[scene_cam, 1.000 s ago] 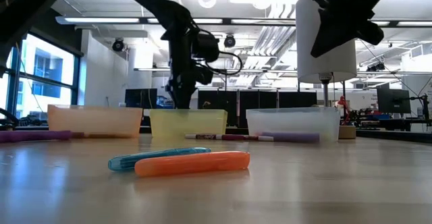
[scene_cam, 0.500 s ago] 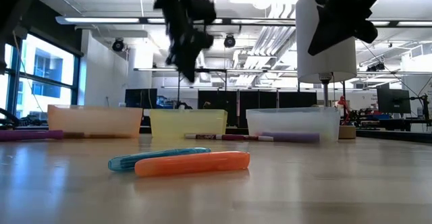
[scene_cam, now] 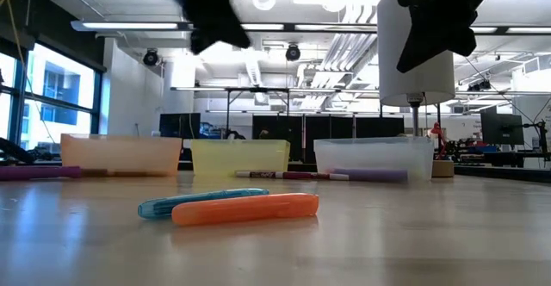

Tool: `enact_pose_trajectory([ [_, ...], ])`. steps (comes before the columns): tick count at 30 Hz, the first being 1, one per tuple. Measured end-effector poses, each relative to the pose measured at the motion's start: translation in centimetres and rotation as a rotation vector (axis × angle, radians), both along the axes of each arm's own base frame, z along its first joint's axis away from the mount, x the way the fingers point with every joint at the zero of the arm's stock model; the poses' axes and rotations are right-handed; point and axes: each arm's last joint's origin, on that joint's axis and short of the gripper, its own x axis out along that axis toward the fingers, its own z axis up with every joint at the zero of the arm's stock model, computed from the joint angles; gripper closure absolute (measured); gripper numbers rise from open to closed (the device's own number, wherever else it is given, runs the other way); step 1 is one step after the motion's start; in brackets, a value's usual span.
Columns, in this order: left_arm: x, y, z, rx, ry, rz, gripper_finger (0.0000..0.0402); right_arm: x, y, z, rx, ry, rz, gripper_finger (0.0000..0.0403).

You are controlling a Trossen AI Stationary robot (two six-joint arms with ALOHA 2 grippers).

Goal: Pick & Place Markers
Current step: Put the blue pen into the yellow bin

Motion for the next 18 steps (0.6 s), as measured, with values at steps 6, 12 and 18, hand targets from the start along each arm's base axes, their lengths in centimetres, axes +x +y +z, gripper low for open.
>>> enact_pose_trajectory([
  [6, -4.6, -4.5, -2.7, -0.022, -0.051, 0.06, 0.0401, 0.1, 0.0, 0.1, -0.008, -0.007, 0.014, 0.0402],
  [12, -8.1, -6.5, -3.7, 0.03, -0.08, 0.049, 0.0401, 0.5, 0.2, 0.3, -0.009, -0.037, 0.079, 0.0402],
  [18, -11.3, -6.4, -5.1, 0.043, -0.087, -0.001, 0.0401, 3.5, 2.1, 1.3, -0.003, -0.235, 0.286, 0.0403],
])
